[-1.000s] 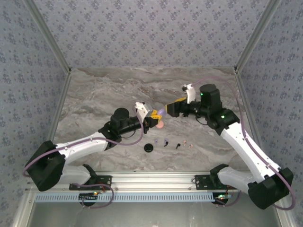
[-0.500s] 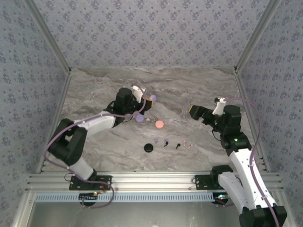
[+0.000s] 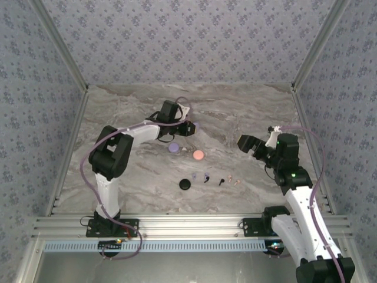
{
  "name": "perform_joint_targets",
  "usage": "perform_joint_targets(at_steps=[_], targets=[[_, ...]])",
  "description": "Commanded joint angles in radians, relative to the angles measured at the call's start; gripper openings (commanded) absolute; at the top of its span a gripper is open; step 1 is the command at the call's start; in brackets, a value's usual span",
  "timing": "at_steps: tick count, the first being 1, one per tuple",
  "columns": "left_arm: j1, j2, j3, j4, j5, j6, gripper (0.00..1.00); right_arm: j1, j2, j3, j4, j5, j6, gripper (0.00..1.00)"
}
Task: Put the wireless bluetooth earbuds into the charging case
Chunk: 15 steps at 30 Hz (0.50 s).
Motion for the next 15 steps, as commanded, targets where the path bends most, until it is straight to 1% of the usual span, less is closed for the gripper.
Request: perform_joint_targets(at_steps=[1,6,9,12,15], targets=[[0.012,0.044,0.069,-0.087,0.087,-0.014,0.05,-0.006,0.005,0.028,-0.041,0.014,-0.024,1.0],[0.027,0.102,0.12,-0.135,0.12,-0.023,0.06,-0.006,0.02,0.026,-0.043,0.019,-0.022,1.0],[0.035,0.125,0.142,-0.171,0.114,-0.02,0.08,-0.006,0.027,0.03,-0.038,0.004,-0.022,1.0],[0.044,0.143,0.15,-0.186,0.115,-0.027,0.17,-0.005,0.033,0.037,-0.031,-0.016,-0.024,1.0],[0.049,0.144,0.149,-0.194,0.092,-0.025,0.3,-0.004,0.045,0.05,-0.033,-0.037,-0.044,1.0]])
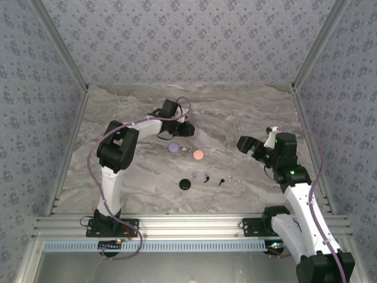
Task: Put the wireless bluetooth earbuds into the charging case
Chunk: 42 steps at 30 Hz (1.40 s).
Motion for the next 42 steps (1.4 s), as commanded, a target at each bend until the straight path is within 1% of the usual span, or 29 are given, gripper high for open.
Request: perform_joint_targets(at_steps=[1,3,5,8,11,15,17,21,25,29,31,34,37,42], targets=[[0.008,0.01,0.022,-0.059,-0.018,0.004,0.35,0.001,0.017,0.054,-0.009,-0.049,-0.054,1.0],[0.008,-0.002,0.024,-0.081,-0.053,0.017,0.43,0.022,0.044,0.085,-0.032,-0.062,-0.102,1.0],[0.01,-0.026,0.018,-0.09,-0.079,0.032,0.48,0.058,0.086,0.135,-0.077,-0.039,-0.167,1.0],[0.02,-0.078,-0.006,-0.086,-0.105,0.042,0.52,0.123,0.149,0.203,-0.112,0.008,-0.254,1.0],[0.037,-0.177,-0.071,-0.057,-0.126,0.046,0.54,0.211,0.213,0.259,-0.113,0.065,-0.357,1.0],[0.064,-0.354,-0.216,0.026,-0.149,0.037,0.57,0.351,0.305,0.316,-0.093,0.116,-0.607,1.0],[0.083,-0.459,-0.304,0.069,-0.168,0.027,0.59,0.406,0.366,0.345,-0.085,0.123,-0.734,1.0],[0.132,-0.637,-0.475,0.142,-0.209,-0.02,0.61,0.468,0.515,0.439,-0.106,0.128,-0.884,1.0],[0.202,-0.77,-0.632,0.206,-0.244,-0.106,0.67,0.515,0.671,0.519,-0.075,0.123,-0.993,1.0],[0.277,-0.81,-0.737,0.292,-0.212,-0.192,0.69,0.56,0.817,0.609,-0.06,0.099,-1.14,1.0],[0.298,-0.808,-0.764,0.324,-0.203,-0.216,0.69,0.578,0.903,0.646,-0.055,0.098,-1.213,1.0],[0.318,-0.801,-0.786,0.348,-0.197,-0.226,0.7,0.597,1.012,0.706,-0.05,0.086,-1.284,1.0],[0.331,-0.793,-0.811,0.373,-0.198,-0.232,0.7,0.615,1.122,0.776,-0.052,0.082,-1.324,1.0],[0.366,-0.779,-0.846,0.422,-0.177,-0.253,0.7,0.633,1.265,0.877,-0.06,0.096,-1.342,1.0]])
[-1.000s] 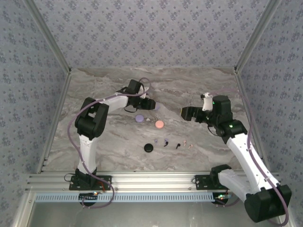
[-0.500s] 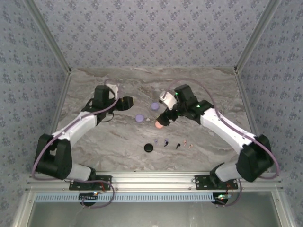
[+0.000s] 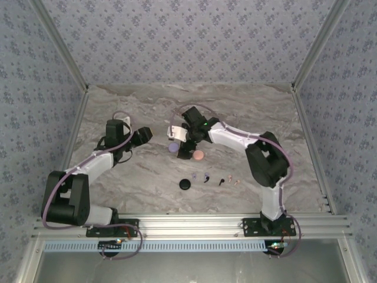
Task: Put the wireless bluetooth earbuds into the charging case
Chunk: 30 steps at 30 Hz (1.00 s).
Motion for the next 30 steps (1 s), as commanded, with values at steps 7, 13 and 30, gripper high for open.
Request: perform_joint_targets(at_steps=[7,13,30], targets=[[0.024,0.049,-0.015,0.1,0.046,-0.031,0.7,0.016,0.174,0.164,-0.058,0.013,-0.061,0.99],[0.025,0.075,-0.011,0.113,0.052,-0.031,0.7,0.026,0.233,0.203,-0.094,0.027,-0.072,0.94],[0.025,0.062,0.007,0.1,0.106,-0.034,0.69,0.031,0.262,0.271,-0.149,0.011,-0.026,0.46]])
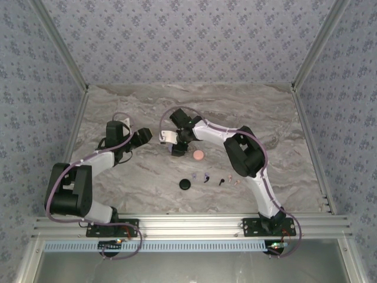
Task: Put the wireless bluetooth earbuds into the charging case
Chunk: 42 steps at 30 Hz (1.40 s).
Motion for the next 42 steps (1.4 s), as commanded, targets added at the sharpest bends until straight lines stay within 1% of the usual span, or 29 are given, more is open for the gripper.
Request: perform_joint_targets(at_steps=[1,4,6,12,17,18,20,23,30,37,39,42], targets=[[0.003,-0.023,0.031,-0.003,0.056,-0.006,0.69,0.001,-0.028,0.001,-0.014,0.01,0.021,0.45],[0.004,-0.046,0.045,-0.02,0.106,-0.001,0.67,-0.005,-0.117,-0.068,0.043,0.023,0.038,0.44],[0.003,-0.068,0.049,-0.013,0.159,-0.007,0.66,-0.01,-0.193,-0.136,0.091,0.033,0.049,0.44],[-0.023,-0.163,0.064,0.004,0.33,-0.049,0.64,-0.031,-0.487,-0.364,0.236,0.07,0.076,0.44],[-0.104,-0.233,0.104,0.019,0.447,-0.067,0.65,-0.03,-0.705,-0.497,0.302,0.092,0.06,0.44],[-0.125,-0.24,0.115,0.018,0.457,-0.065,0.66,-0.03,-0.741,-0.5,0.314,0.092,0.055,0.44],[-0.171,-0.251,0.137,0.019,0.468,-0.066,0.66,-0.025,-0.816,-0.575,0.347,0.096,0.039,0.44],[-0.229,-0.252,0.172,0.022,0.472,-0.065,0.67,-0.016,-0.9,-0.615,0.377,0.106,0.016,0.44],[-0.336,-0.194,0.236,0.034,0.462,-0.056,0.68,-0.005,-0.973,-0.635,0.368,0.114,-0.006,0.45],[-0.39,-0.118,0.271,0.063,0.468,-0.07,0.67,-0.005,-0.99,-0.646,0.379,0.1,-0.002,0.46],[-0.396,-0.107,0.278,0.065,0.469,-0.069,0.63,-0.005,-0.99,-0.645,0.38,0.101,-0.003,0.46],[-0.399,-0.095,0.282,0.069,0.465,-0.072,0.55,-0.007,-0.99,-0.644,0.381,0.1,-0.001,0.46]])
